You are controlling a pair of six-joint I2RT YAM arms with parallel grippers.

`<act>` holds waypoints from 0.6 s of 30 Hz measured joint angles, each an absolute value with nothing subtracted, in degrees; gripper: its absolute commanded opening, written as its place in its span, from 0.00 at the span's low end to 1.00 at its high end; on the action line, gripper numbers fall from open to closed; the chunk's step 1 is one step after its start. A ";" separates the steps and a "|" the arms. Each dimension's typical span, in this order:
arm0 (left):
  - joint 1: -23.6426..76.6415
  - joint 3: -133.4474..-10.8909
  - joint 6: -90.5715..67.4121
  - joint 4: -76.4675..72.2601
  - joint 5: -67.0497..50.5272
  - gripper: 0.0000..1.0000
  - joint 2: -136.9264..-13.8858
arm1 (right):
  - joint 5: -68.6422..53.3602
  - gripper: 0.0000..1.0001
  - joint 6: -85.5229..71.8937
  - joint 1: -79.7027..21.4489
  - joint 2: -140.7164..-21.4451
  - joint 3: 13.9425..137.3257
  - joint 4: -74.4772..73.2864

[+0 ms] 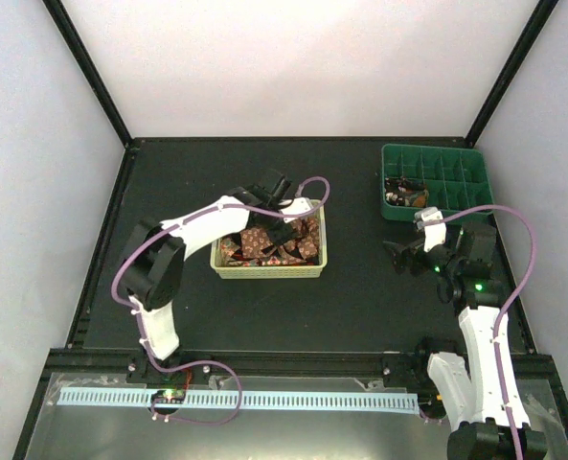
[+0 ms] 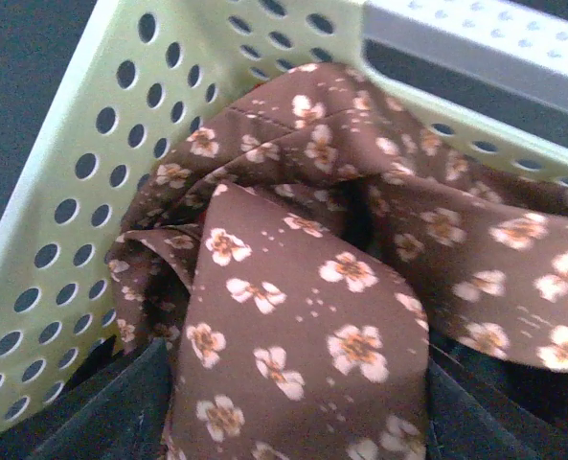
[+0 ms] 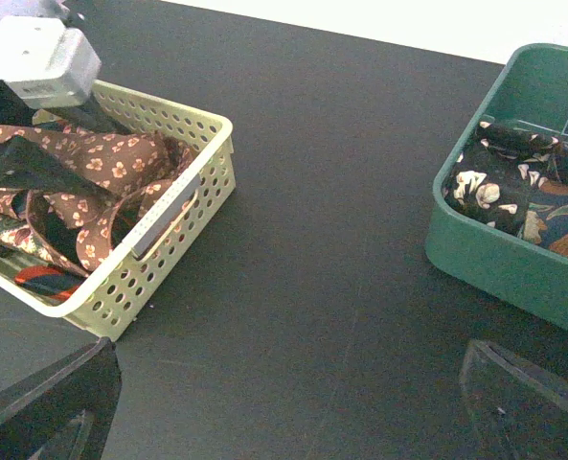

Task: Roll the ties
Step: Pick up the tie from the storage box.

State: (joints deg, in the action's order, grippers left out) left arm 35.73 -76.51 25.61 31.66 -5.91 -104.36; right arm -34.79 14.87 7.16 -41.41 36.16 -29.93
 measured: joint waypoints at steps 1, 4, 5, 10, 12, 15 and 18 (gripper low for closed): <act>35.75 -77.28 25.74 31.73 -4.99 0.50 -105.51 | -34.79 1.00 14.87 7.16 -41.41 36.16 -29.95; 35.70 -78.22 25.87 31.77 -3.18 0.22 -106.98 | -34.79 1.00 14.87 7.16 -41.41 36.16 -29.93; 35.68 -78.24 25.34 31.83 -2.94 0.14 -106.96 | -34.79 1.00 14.87 7.16 -41.41 36.18 -29.93; 34.89 -78.30 25.28 31.97 -3.03 0.02 -103.59 | -34.79 1.00 14.87 7.16 -41.41 36.16 -29.95; 34.44 -78.30 24.99 32.01 -3.68 0.01 -100.29 | -34.81 1.00 14.87 7.16 -41.41 36.18 -29.95; 33.28 -79.18 24.43 32.14 -5.76 0.01 -94.30 | -34.89 1.00 14.87 7.16 -41.39 36.16 -29.95; 31.94 -81.91 23.70 32.12 -8.10 0.02 -88.82 | -35.05 1.00 14.87 7.16 -41.34 36.16 -29.95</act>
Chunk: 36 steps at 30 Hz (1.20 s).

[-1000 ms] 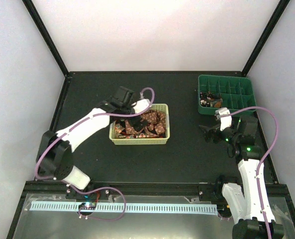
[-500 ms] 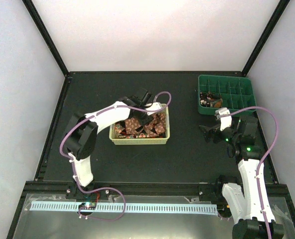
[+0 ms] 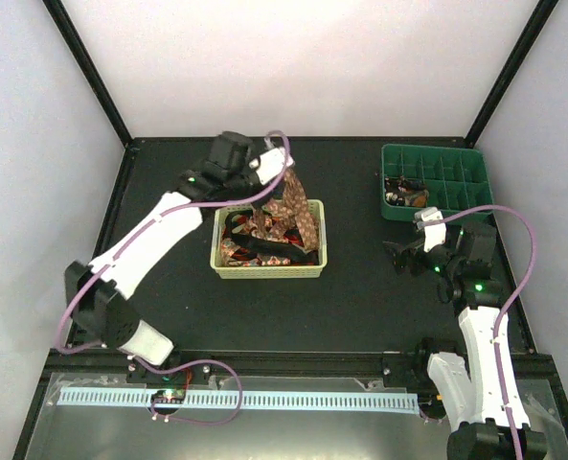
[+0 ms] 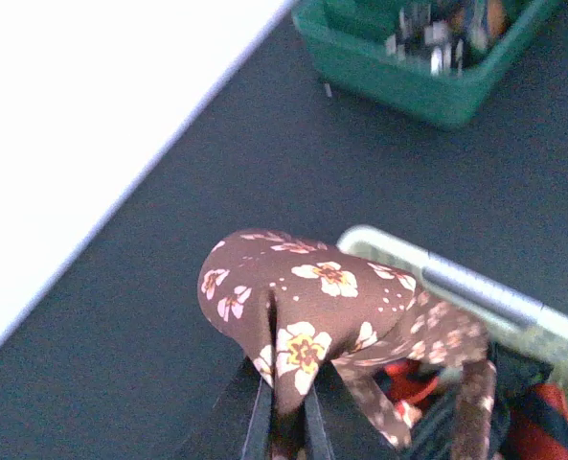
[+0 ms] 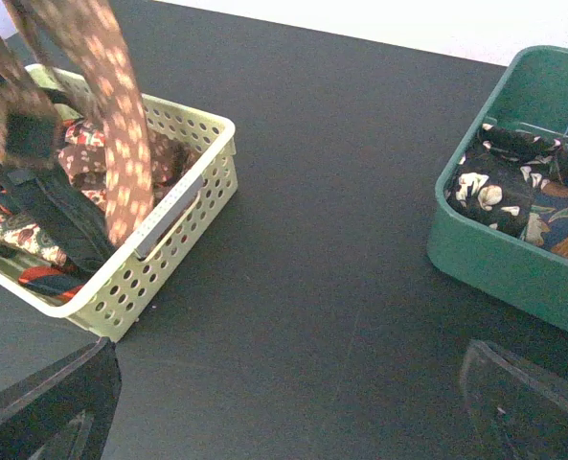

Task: Roll the ties
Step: Pick up the tie from the storage box, then pass from the left arm to the right

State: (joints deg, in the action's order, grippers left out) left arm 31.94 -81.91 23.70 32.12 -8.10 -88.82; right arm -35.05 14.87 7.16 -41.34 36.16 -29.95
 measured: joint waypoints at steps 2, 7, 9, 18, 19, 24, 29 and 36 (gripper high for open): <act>31.27 -84.40 23.27 32.12 -9.50 0.01 -85.71 | -35.09 1.00 14.87 7.16 -41.21 36.16 -29.95; 31.14 -90.35 22.06 32.05 -13.50 0.01 -79.64 | -35.18 1.00 14.87 7.16 -41.08 36.18 -29.95; 31.14 -93.82 21.47 32.38 -15.11 0.02 -78.37 | -35.20 1.00 14.87 7.16 -41.06 36.18 -29.95; 31.14 -113.71 17.43 34.74 -22.55 0.02 -76.40 | -35.75 1.00 14.90 7.16 -41.08 36.18 -29.95; 31.14 -115.02 16.80 34.74 -23.51 0.02 -76.05 | -36.25 1.00 14.94 7.16 -41.06 36.18 -29.95; 31.14 -116.75 13.28 34.74 -29.93 0.02 -74.11 | -43.03 1.00 14.44 7.16 -39.35 36.45 -29.50; 31.81 -114.10 11.68 35.31 -36.53 0.02 -74.13 | -52.56 1.00 8.16 6.28 -39.46 45.84 -25.65; 35.88 -102.00 12.47 37.87 -39.09 0.01 -74.56 | -57.93 1.00 0.56 -8.43 -45.12 62.74 -18.79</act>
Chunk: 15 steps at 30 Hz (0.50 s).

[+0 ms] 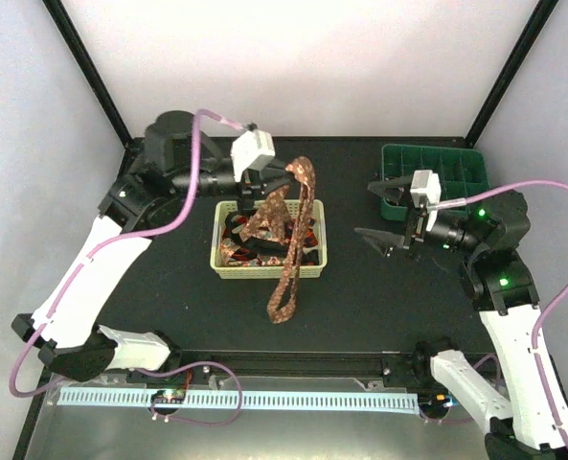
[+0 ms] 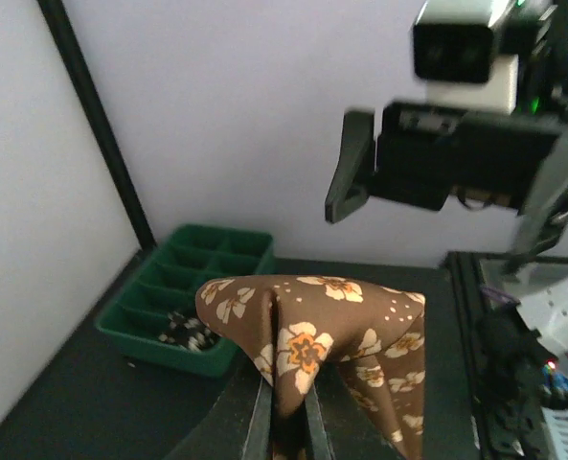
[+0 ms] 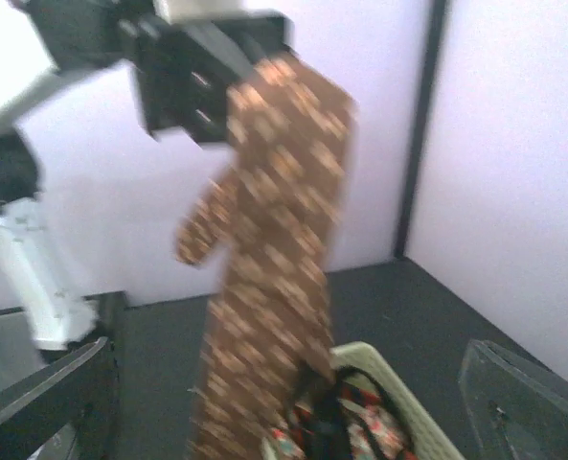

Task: Roll the ties
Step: Pass from the left arm to the right

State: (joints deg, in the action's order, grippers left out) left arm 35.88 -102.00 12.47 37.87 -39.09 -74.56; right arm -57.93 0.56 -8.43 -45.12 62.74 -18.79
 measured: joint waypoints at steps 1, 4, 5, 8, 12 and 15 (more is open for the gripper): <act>36.49 -100.92 12.78 38.24 -39.03 0.02 -74.76 | -58.28 1.00 -0.38 -11.38 -45.41 63.44 -18.26; 38.65 -98.24 13.52 39.13 -37.85 0.02 -75.13 | -59.07 1.00 -4.21 -14.66 -46.33 64.38 -15.79; 39.33 -97.73 13.67 39.42 -37.26 0.02 -75.18 | -58.92 1.00 -4.93 -14.96 -46.87 64.71 -15.55; 41.19 -97.34 13.93 39.46 -35.24 0.02 -75.57 | -57.39 1.00 -6.11 -16.91 -49.19 66.00 -15.40; 43.11 -97.32 14.13 39.24 -33.23 0.02 -77.10 | -54.37 0.98 -6.31 -19.64 -51.86 66.06 -15.55; 44.23 -97.32 14.44 39.09 -32.71 0.02 -78.94 | -52.84 0.97 -4.75 -22.13 -52.99 65.17 -16.03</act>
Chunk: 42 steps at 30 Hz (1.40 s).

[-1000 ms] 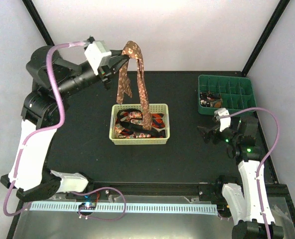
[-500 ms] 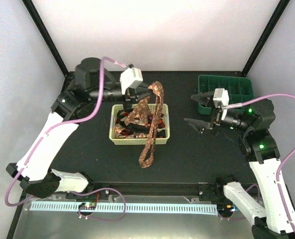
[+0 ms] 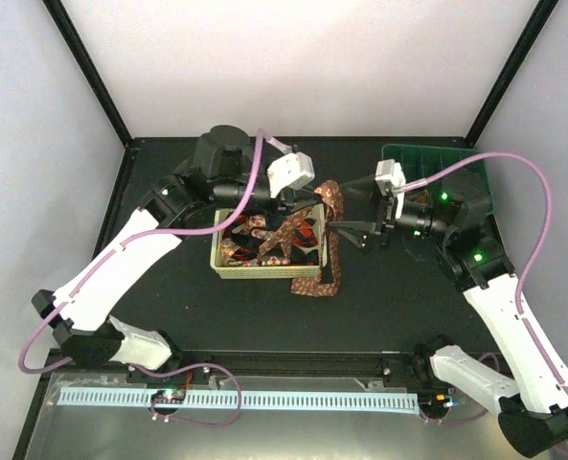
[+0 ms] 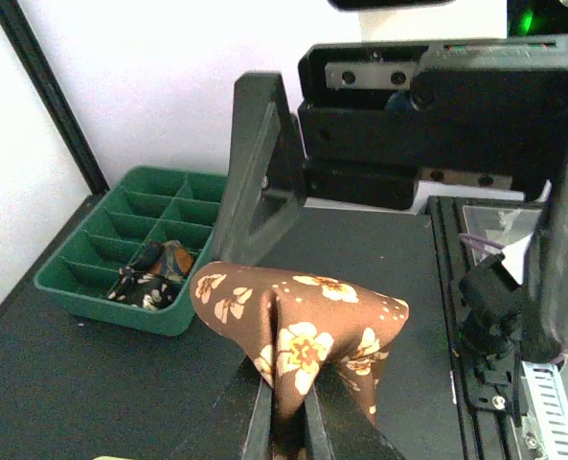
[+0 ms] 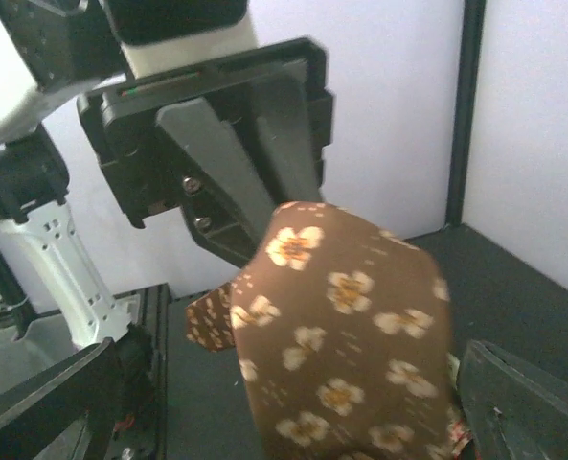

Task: Roll the ties
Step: Pass from the left arm to the right

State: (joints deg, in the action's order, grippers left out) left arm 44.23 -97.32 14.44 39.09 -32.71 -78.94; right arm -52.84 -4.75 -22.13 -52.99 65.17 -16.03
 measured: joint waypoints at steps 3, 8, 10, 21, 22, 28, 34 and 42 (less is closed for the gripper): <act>44.97 -97.32 14.61 39.11 -32.64 0.02 -80.44 | -52.49 0.90 -2.94 -24.43 -53.49 63.22 -16.36; 45.19 -97.32 15.00 39.24 -34.33 0.02 -81.56 | -52.47 0.64 0.43 -26.55 -54.28 60.45 -17.15; 45.23 -97.17 15.27 39.22 -35.55 0.02 -81.49 | -52.93 0.42 1.23 -26.87 -54.22 59.20 -17.30; 44.88 -85.86 18.06 39.42 -33.93 0.74 -77.65 | -53.45 0.02 2.48 -25.98 -48.84 55.57 -20.64; 44.66 -84.09 18.96 39.90 -33.41 0.77 -76.86 | -53.12 0.02 2.39 -25.39 -47.90 55.42 -20.82; 44.05 -68.05 28.80 43.83 -30.83 0.79 -68.75 | -52.64 0.02 1.69 -22.48 -43.70 54.28 -21.85; 44.05 -52.27 36.21 45.84 -28.01 0.77 -64.95 | -49.43 0.02 1.63 -21.37 -44.27 55.18 -23.53; 43.00 -49.32 39.62 42.63 -22.17 0.72 -76.75 | -44.40 0.02 2.96 -20.91 -47.46 60.86 -25.43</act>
